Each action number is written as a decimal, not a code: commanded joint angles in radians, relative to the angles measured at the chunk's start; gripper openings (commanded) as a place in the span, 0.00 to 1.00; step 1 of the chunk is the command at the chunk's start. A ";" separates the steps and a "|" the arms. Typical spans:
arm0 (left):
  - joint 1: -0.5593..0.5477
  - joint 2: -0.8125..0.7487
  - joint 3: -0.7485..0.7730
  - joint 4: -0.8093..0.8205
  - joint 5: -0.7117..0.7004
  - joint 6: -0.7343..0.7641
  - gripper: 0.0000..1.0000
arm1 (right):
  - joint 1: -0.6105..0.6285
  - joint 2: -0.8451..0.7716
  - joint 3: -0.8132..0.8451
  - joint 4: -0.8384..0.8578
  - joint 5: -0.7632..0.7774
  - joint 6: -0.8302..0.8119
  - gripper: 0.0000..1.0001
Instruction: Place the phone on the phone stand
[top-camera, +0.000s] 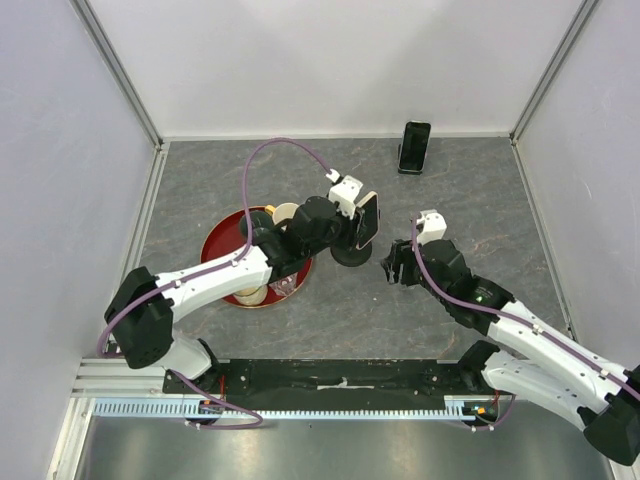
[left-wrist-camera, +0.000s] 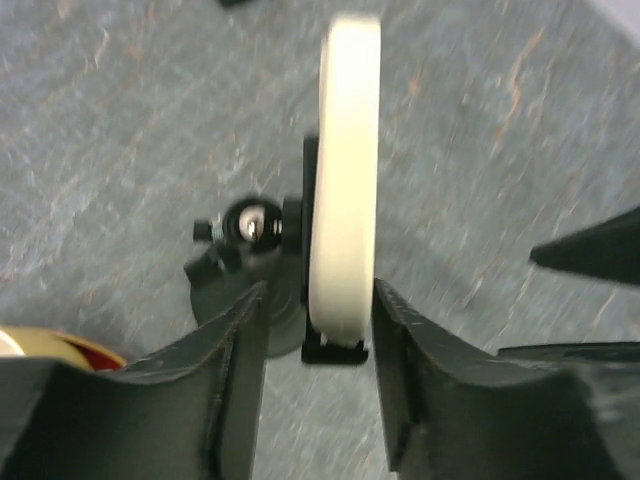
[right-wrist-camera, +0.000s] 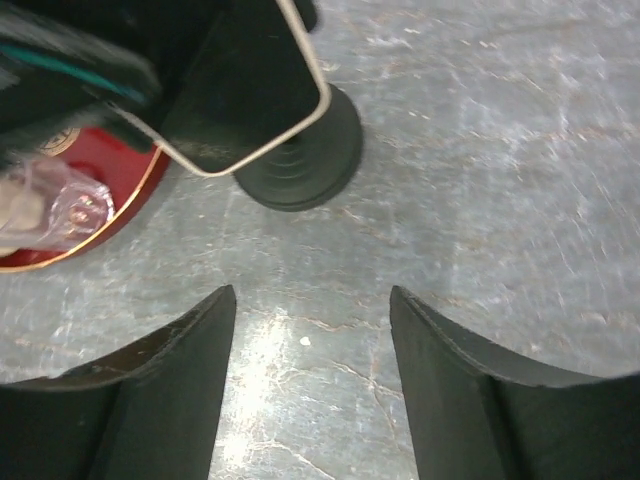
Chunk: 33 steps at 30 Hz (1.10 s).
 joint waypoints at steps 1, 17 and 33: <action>0.004 -0.076 -0.019 -0.170 0.051 -0.025 0.59 | -0.014 -0.016 0.041 0.138 -0.191 -0.136 0.75; 0.215 -0.668 -0.237 -0.154 0.589 -0.215 0.68 | -0.318 0.269 0.337 0.254 -0.777 -0.458 0.98; 0.232 -0.791 -0.272 -0.185 0.775 -0.223 0.67 | -0.372 0.415 0.452 0.210 -1.025 -0.509 0.98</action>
